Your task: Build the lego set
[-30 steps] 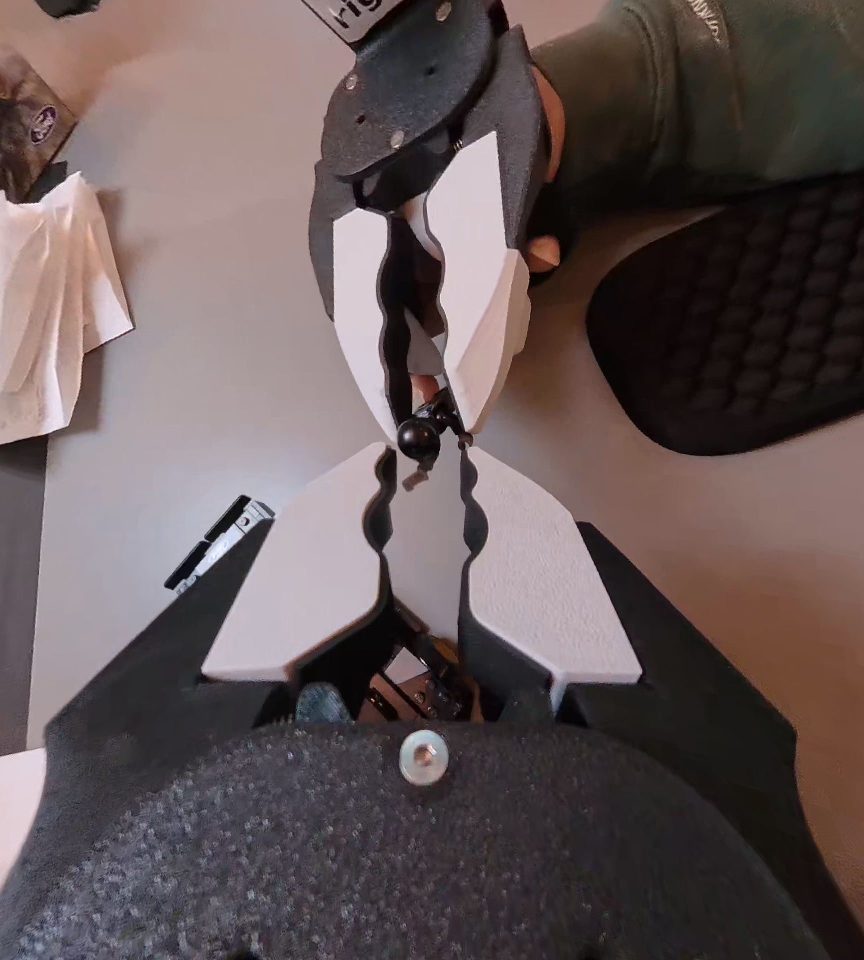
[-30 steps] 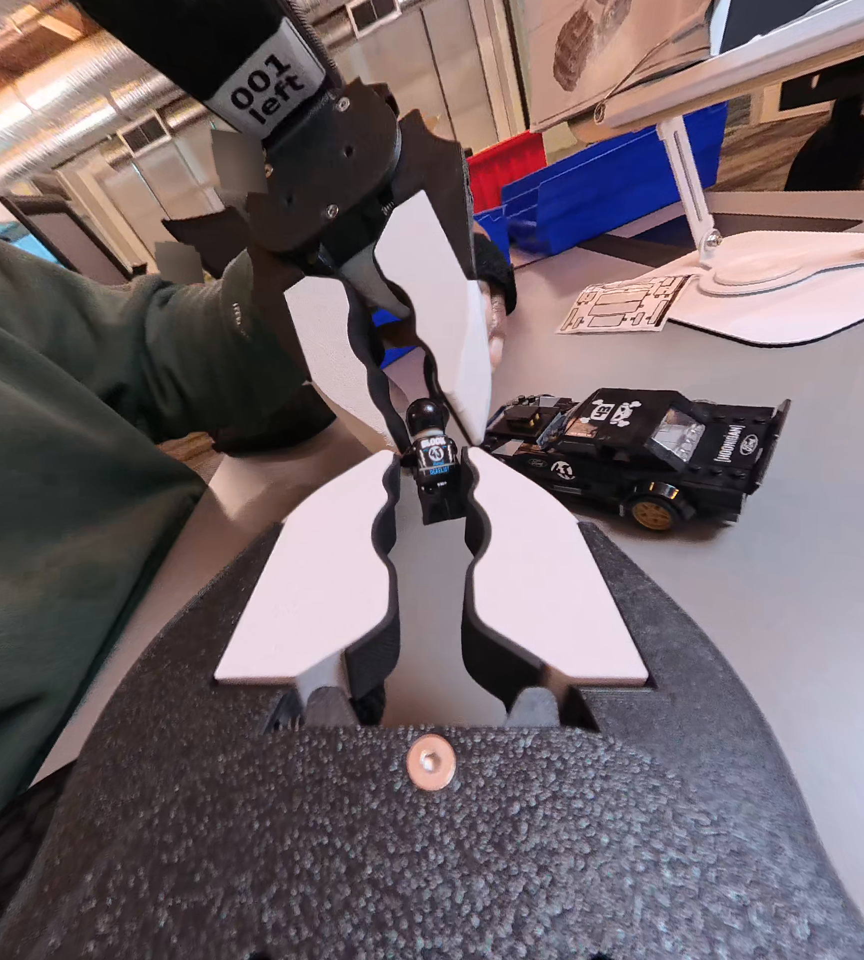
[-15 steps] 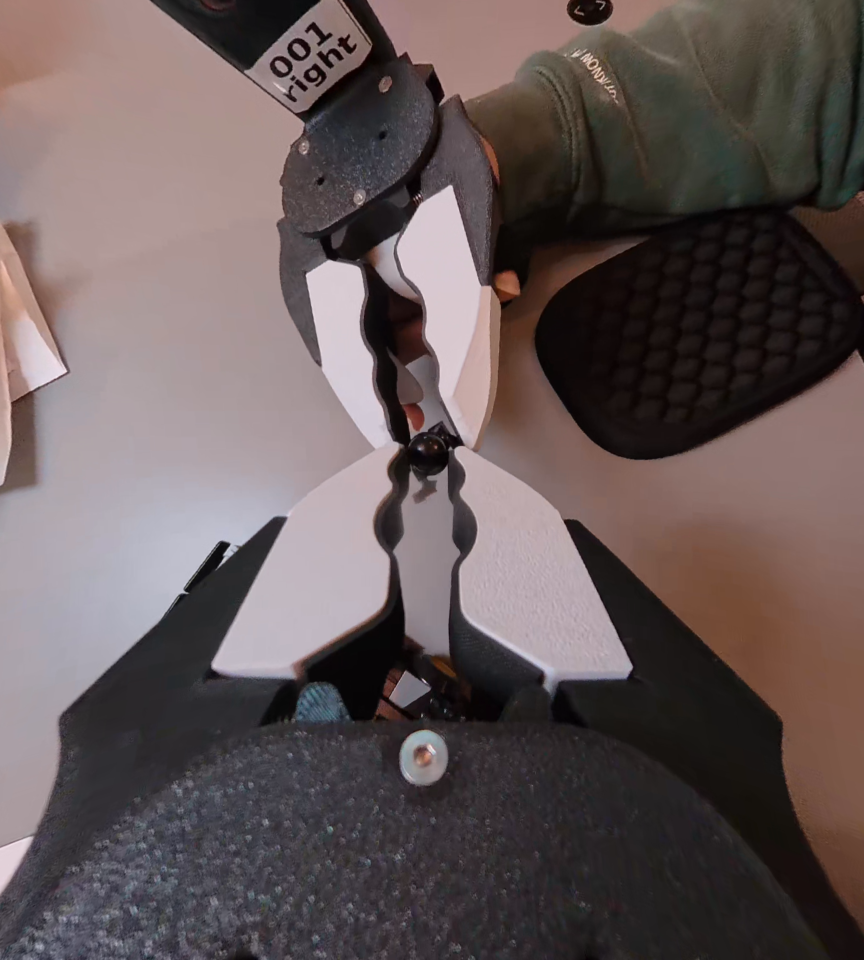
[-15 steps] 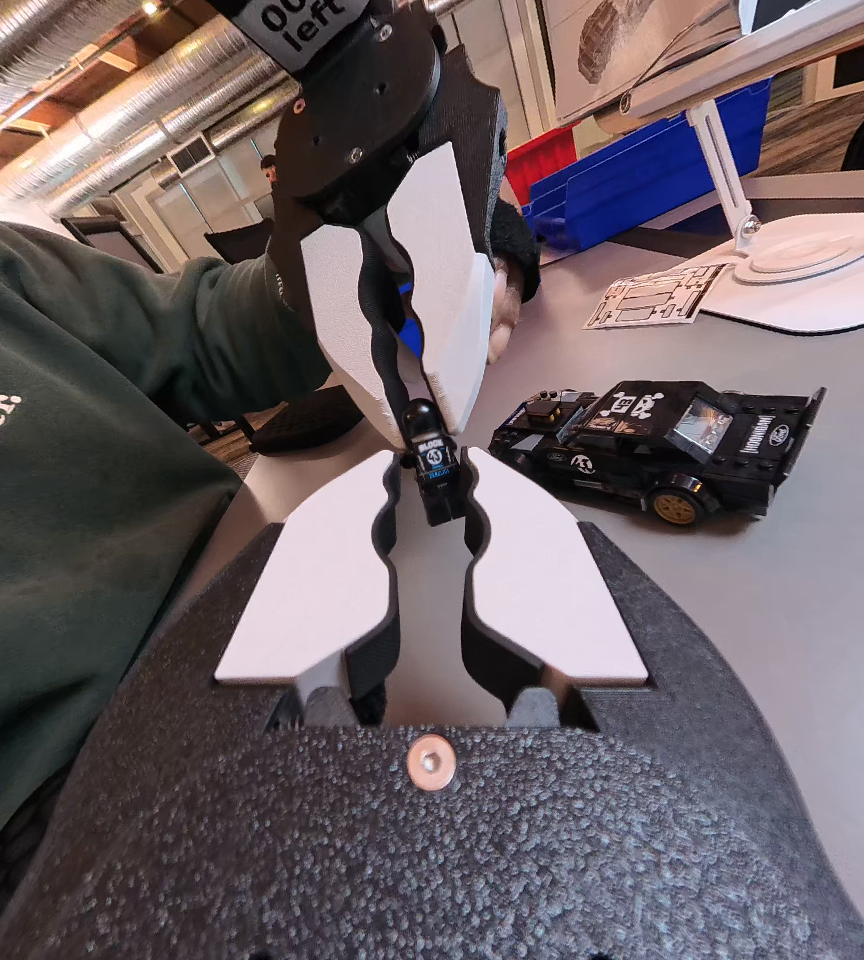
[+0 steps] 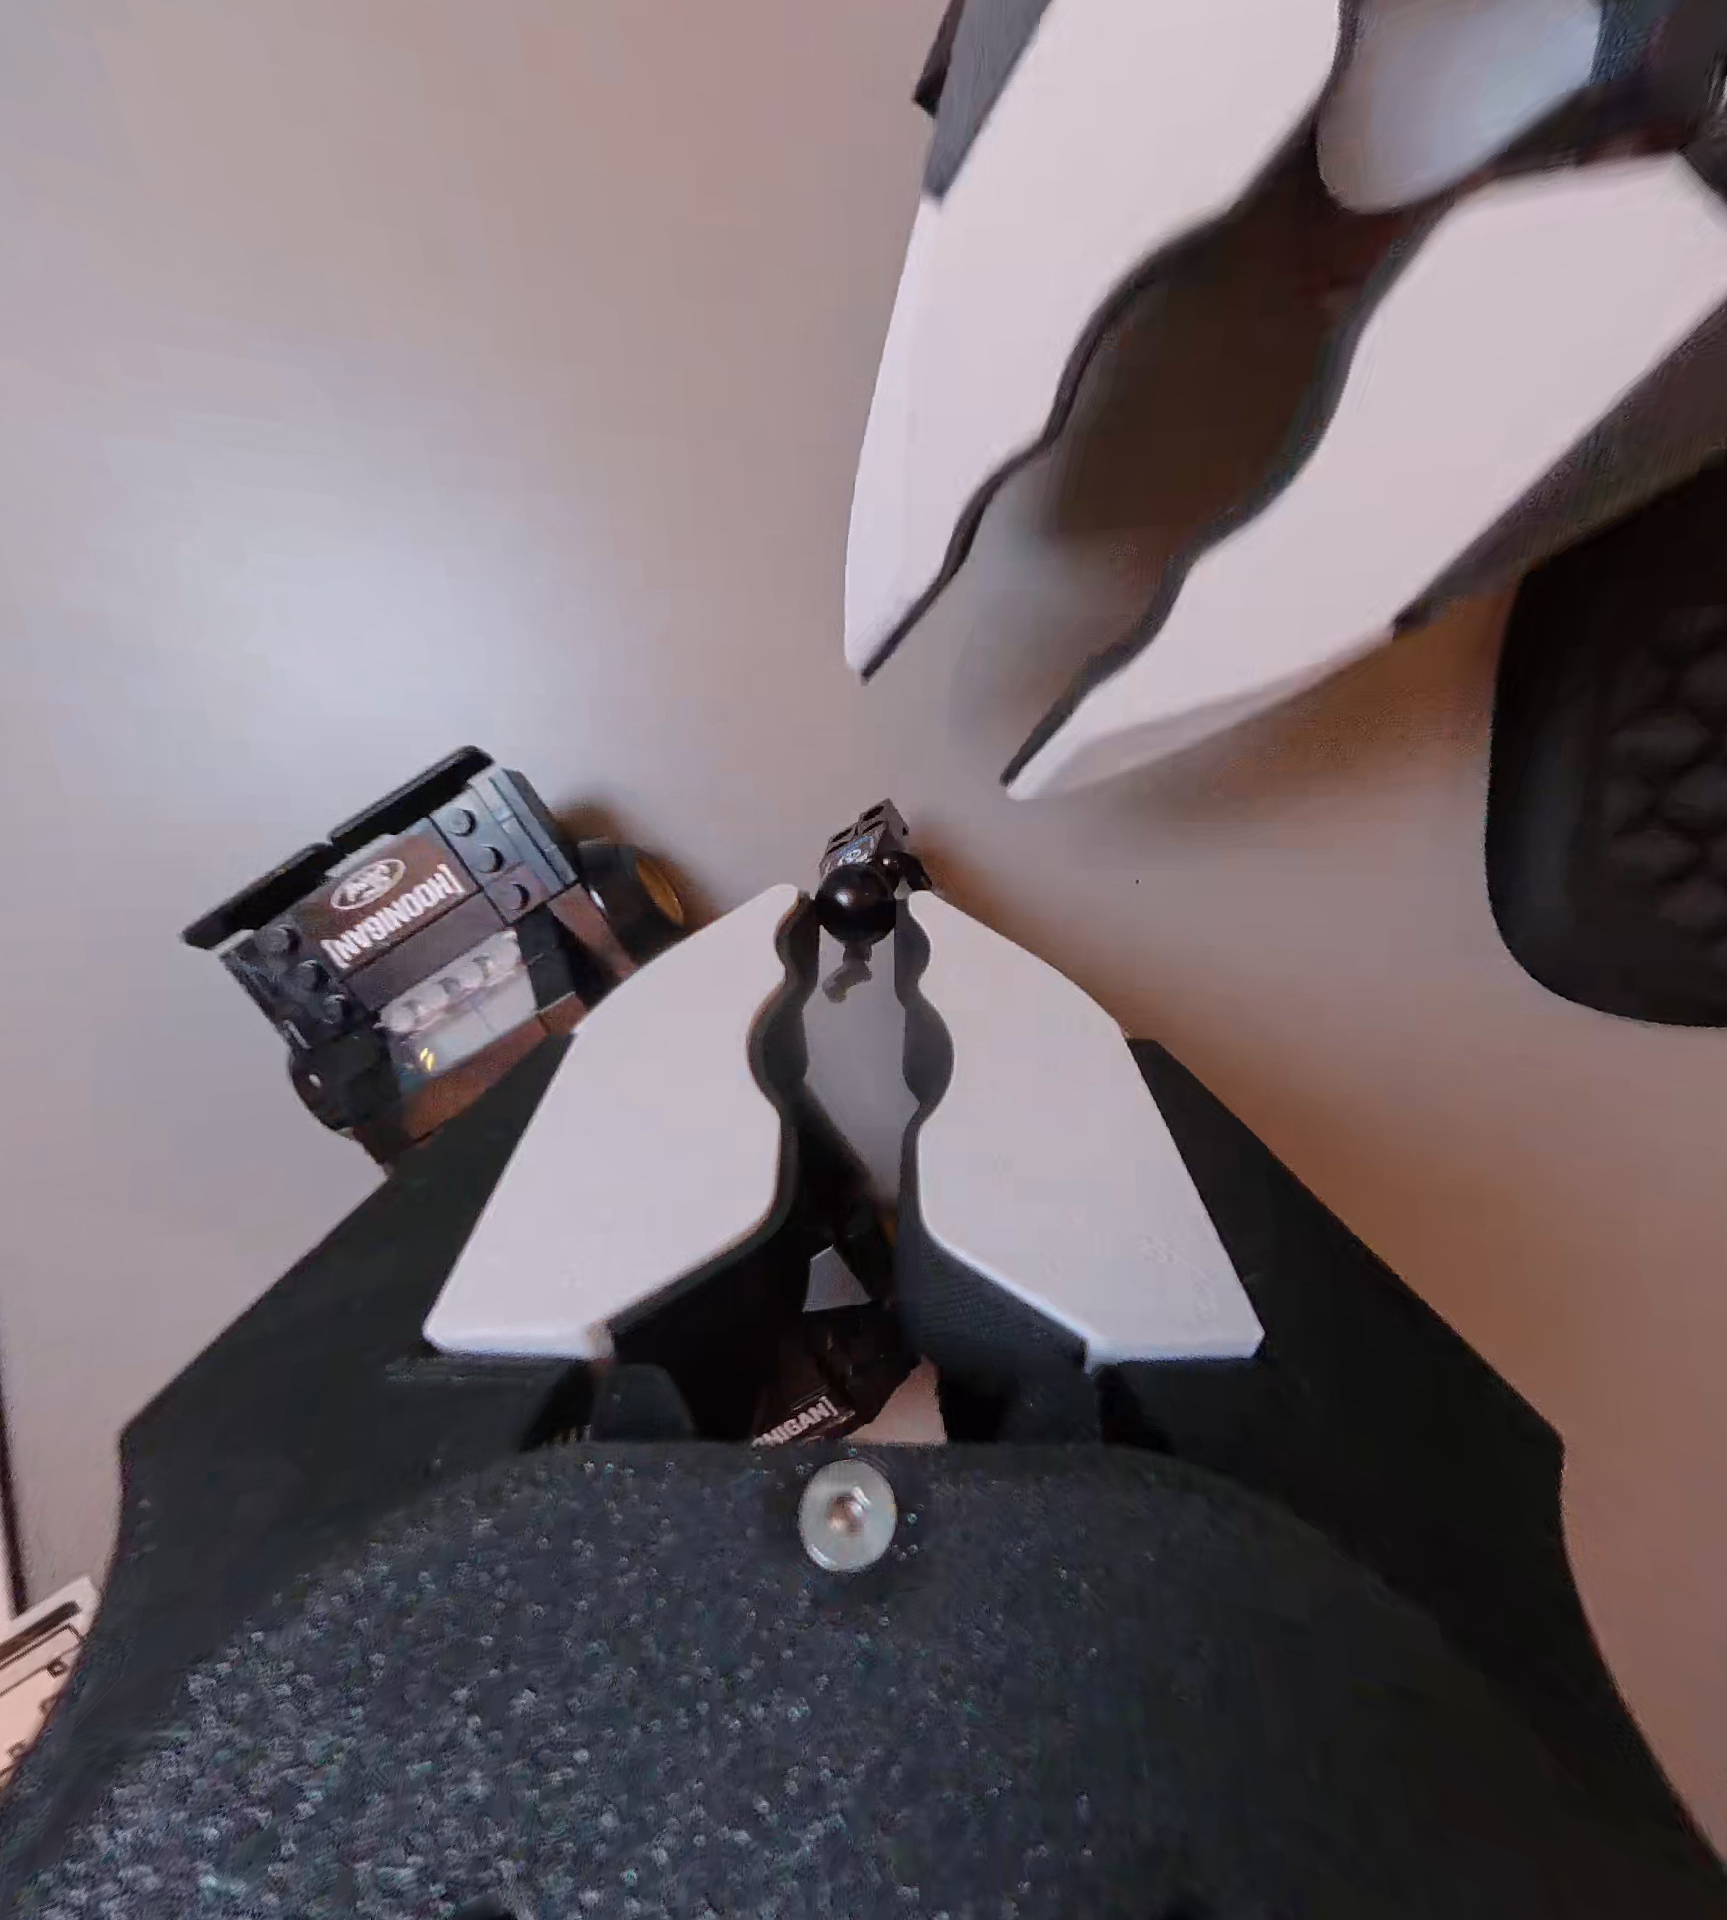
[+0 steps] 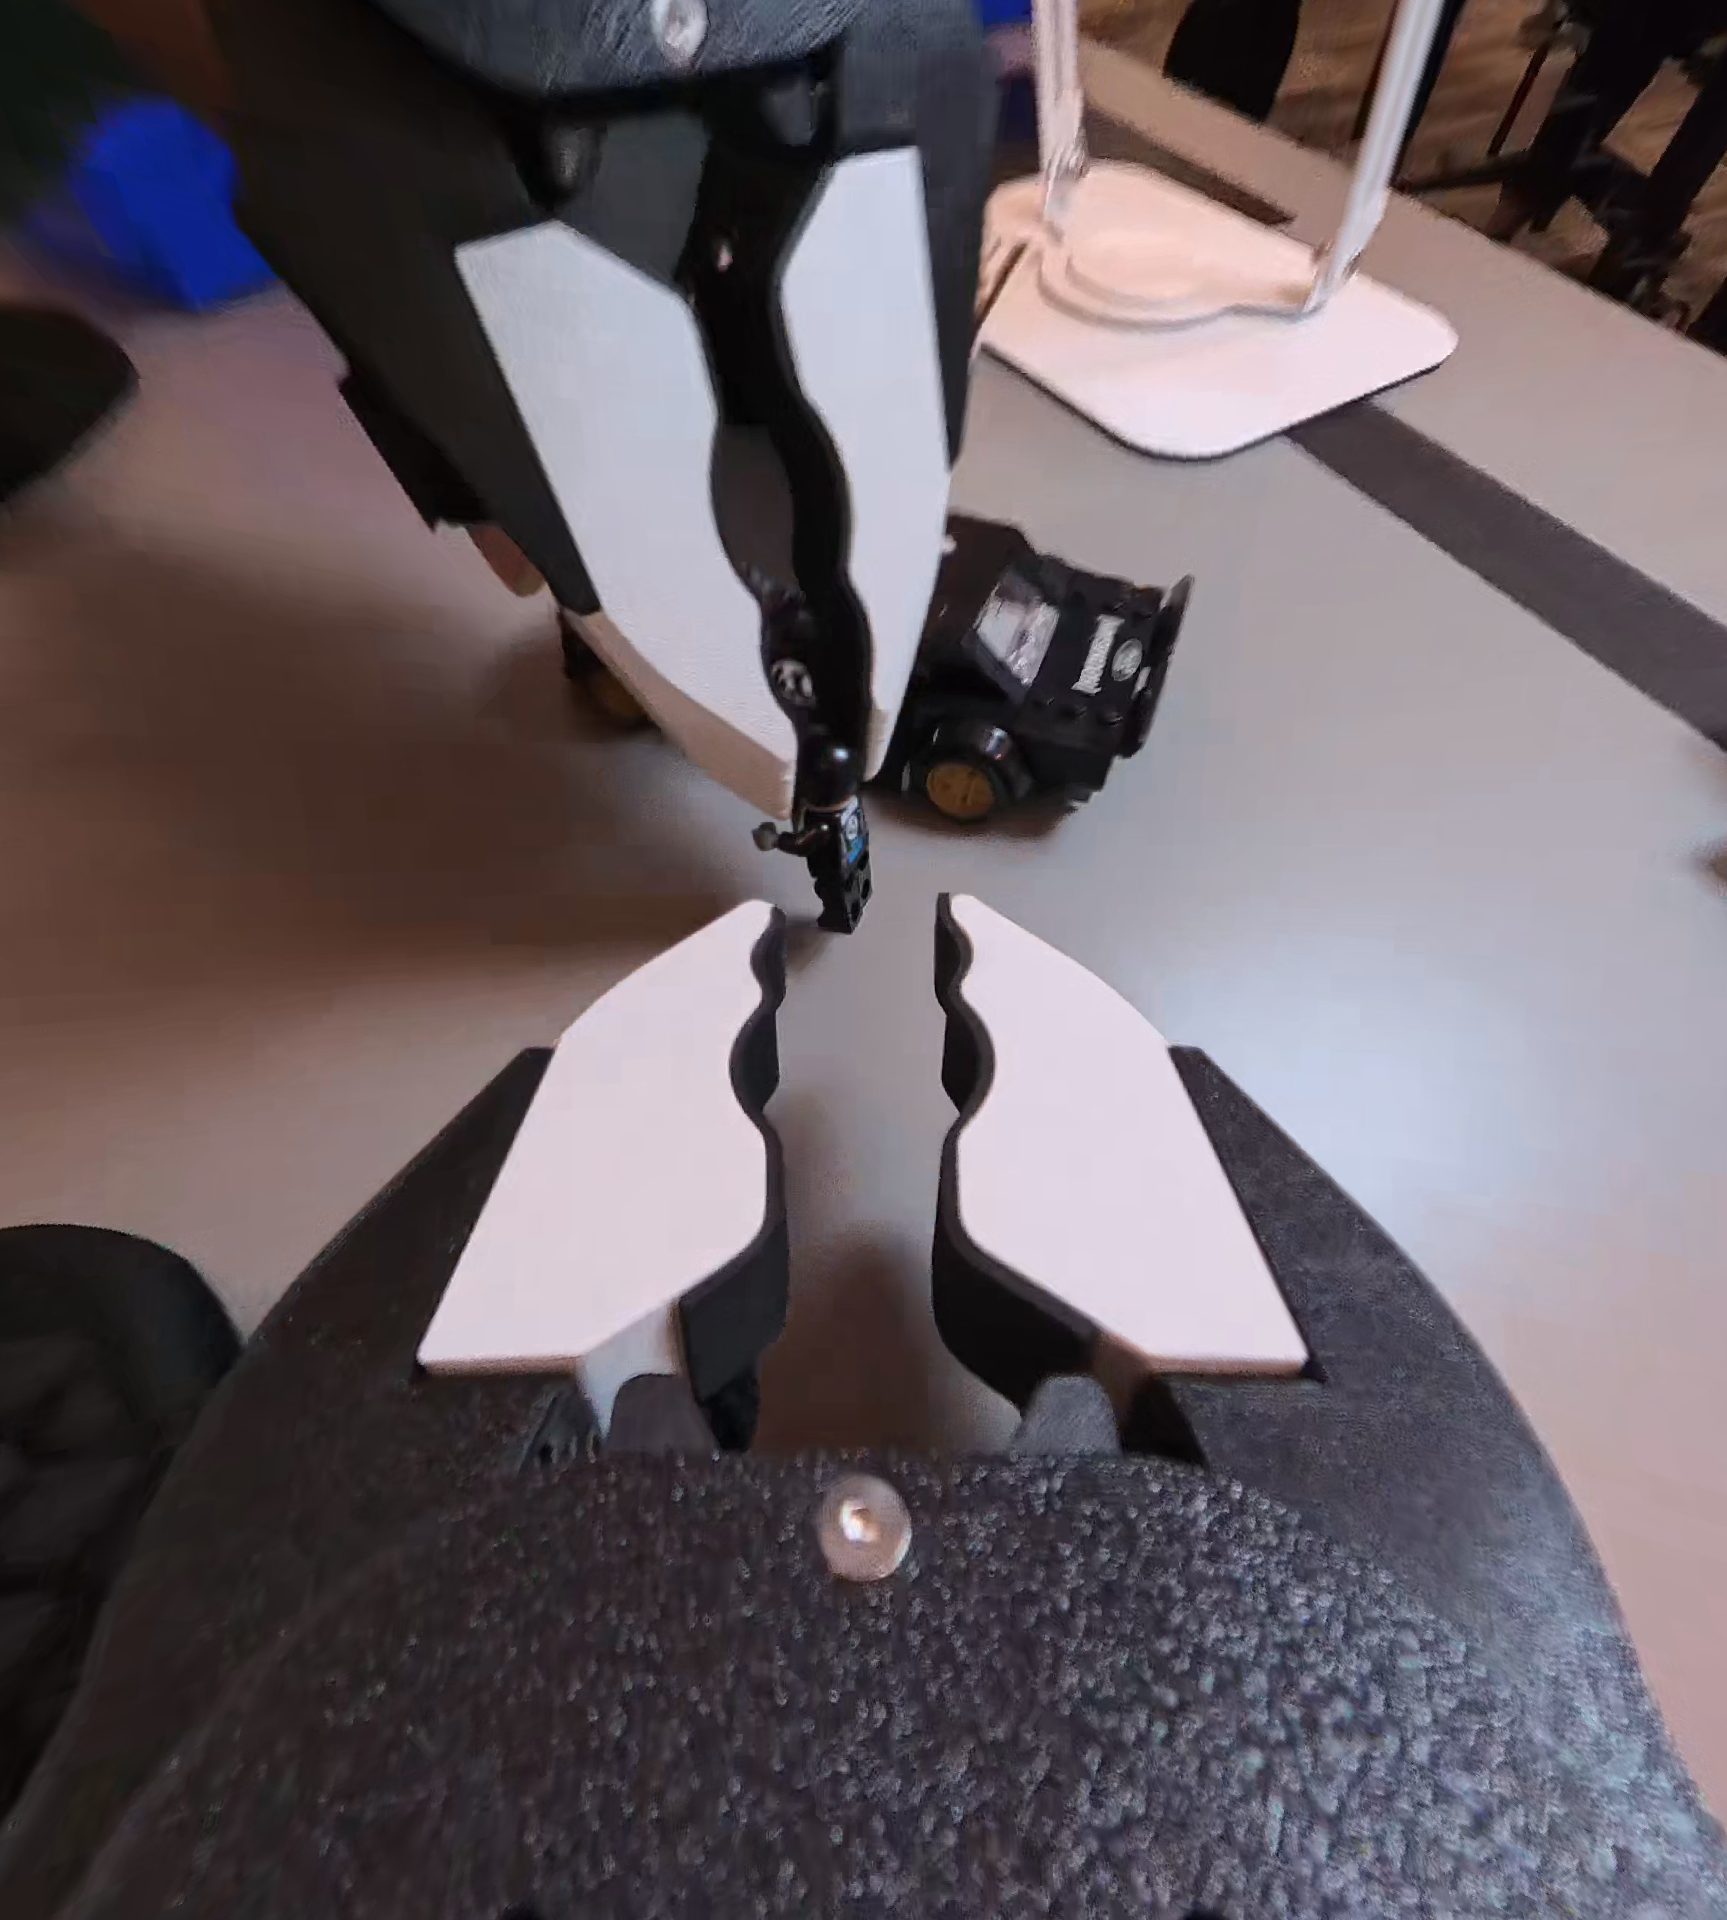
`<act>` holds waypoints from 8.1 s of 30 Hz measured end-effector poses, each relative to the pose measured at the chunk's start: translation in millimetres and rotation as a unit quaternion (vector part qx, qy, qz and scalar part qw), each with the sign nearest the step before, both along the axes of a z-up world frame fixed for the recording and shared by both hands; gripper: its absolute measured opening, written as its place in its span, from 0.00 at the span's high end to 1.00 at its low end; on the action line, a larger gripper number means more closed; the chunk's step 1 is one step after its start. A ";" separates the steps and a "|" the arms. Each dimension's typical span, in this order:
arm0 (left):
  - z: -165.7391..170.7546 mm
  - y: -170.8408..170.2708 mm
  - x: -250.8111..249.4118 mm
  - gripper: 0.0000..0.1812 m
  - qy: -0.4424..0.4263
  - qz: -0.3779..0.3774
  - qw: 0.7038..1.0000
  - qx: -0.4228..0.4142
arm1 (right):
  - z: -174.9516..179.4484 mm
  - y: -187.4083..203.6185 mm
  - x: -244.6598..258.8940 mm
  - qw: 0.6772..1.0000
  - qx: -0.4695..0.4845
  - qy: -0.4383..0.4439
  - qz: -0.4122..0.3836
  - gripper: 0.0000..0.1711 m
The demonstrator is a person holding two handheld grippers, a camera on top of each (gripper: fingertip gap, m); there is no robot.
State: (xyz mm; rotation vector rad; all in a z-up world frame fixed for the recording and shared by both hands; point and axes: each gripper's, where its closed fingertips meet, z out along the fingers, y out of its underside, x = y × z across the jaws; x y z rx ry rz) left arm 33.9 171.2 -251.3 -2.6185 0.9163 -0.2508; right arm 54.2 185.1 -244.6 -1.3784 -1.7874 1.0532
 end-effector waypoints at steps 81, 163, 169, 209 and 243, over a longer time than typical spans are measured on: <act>-7.0 -125.6 -102.1 0.85 -0.133 0.138 0.957 0.216 | -39.4 13.8 -17.1 0.979 0.019 -0.195 -0.057 0.93; -30.5 -133.5 -92.6 0.85 -0.119 0.108 0.972 0.171 | 0.6 12.3 -45.1 0.987 -0.064 -0.048 -0.143 0.86; -31.2 -133.8 -92.4 0.85 -0.119 0.108 0.972 0.170 | 0.9 12.8 -43.6 0.987 -0.062 -0.049 -0.143 0.86; 83.0 -212.8 -154.3 1.00 -0.160 0.374 0.790 0.458 | 37.7 -110.0 -3.9 0.959 0.096 0.064 -0.260 0.91; 46.5 -225.5 -164.4 0.85 -0.063 0.387 0.816 0.425 | 47.5 -90.2 3.5 0.936 0.089 0.119 -0.318 0.99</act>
